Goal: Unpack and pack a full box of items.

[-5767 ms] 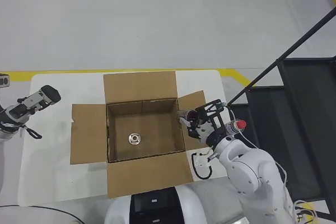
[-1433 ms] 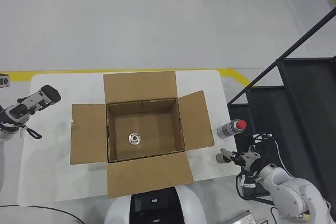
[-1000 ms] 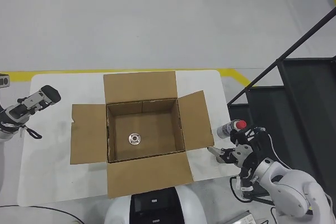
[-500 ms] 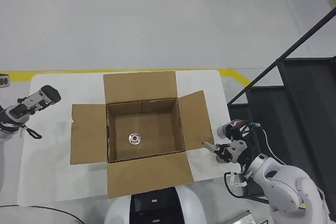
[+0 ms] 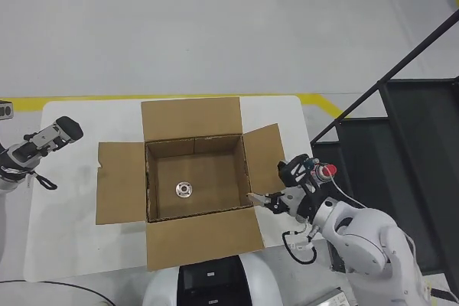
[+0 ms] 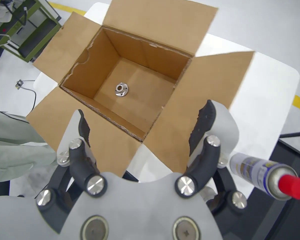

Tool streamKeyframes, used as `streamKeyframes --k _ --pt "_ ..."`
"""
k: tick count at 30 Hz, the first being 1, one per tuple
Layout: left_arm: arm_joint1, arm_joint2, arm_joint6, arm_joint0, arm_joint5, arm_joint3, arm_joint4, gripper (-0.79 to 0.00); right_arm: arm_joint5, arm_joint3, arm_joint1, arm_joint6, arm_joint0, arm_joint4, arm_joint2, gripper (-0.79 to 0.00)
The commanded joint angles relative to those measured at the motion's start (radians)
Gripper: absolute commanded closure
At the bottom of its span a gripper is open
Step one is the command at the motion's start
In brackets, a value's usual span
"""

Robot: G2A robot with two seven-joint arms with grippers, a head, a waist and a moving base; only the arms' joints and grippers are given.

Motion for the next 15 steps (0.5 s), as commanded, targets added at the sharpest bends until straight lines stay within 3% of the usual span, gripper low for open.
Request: streamKeyframes --k 1,8,15 --pt "0.000 0.000 0.000 0.000 0.000 0.000 0.000 -0.785 0.034 0.035 -0.003 0.032 0.077 -0.033 -0.102 -0.785" --pt "0.000 0.000 0.000 0.000 0.000 0.000 0.000 -0.785 0.126 0.193 -0.023 0.093 0.274 -0.141 -0.363 -0.785" --pt "0.000 0.000 0.000 0.000 0.000 0.000 0.000 -0.785 0.198 0.341 -0.049 0.123 0.432 -0.192 -0.522 -0.785"
